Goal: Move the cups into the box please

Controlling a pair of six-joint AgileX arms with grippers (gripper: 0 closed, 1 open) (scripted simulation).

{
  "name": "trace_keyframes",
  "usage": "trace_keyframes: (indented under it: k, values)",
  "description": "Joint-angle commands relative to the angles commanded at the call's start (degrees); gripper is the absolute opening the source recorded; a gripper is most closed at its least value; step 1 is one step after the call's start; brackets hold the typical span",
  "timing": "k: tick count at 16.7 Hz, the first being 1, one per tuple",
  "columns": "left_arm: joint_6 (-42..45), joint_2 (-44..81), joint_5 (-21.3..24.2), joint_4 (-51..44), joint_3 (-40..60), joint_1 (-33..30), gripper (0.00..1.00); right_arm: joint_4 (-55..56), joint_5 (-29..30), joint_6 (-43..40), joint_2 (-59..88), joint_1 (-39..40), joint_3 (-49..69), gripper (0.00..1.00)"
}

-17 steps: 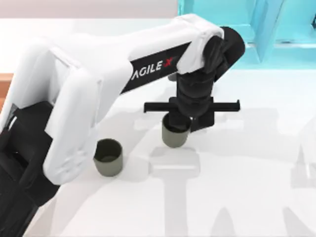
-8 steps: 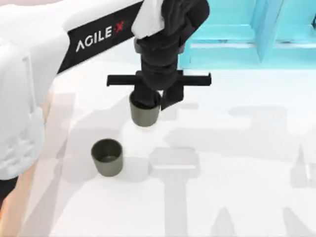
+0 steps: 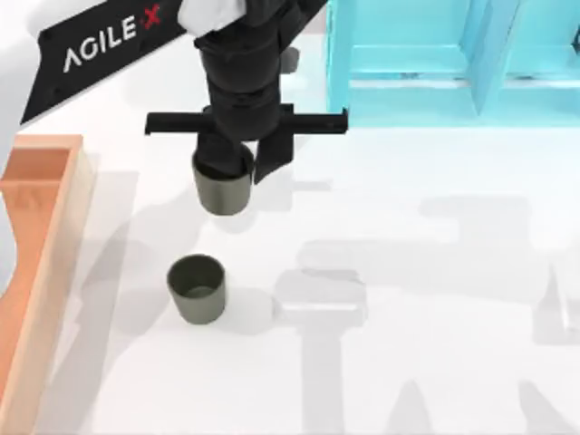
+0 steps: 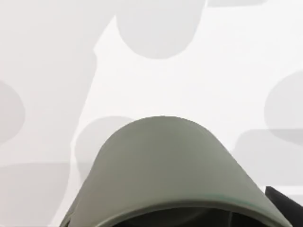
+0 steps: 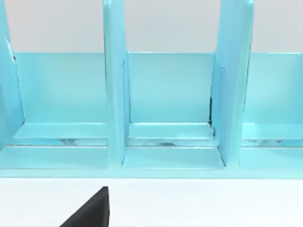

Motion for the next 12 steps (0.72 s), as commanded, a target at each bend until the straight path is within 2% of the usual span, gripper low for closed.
trace_keyframes:
  k: [4, 12]
  values:
    - [3.2, -2.9, 0.6, -0.9, -2.8, 3.3, 0.00, 0.0, 0.0, 0.0, 0.0, 0.0, 0.0, 1.00]
    - [24.0, -21.3, 3.6, -1.9, -20.0, 25.0, 0.00, 0.0, 0.0, 0.0, 0.0, 0.0, 0.0, 1.00]
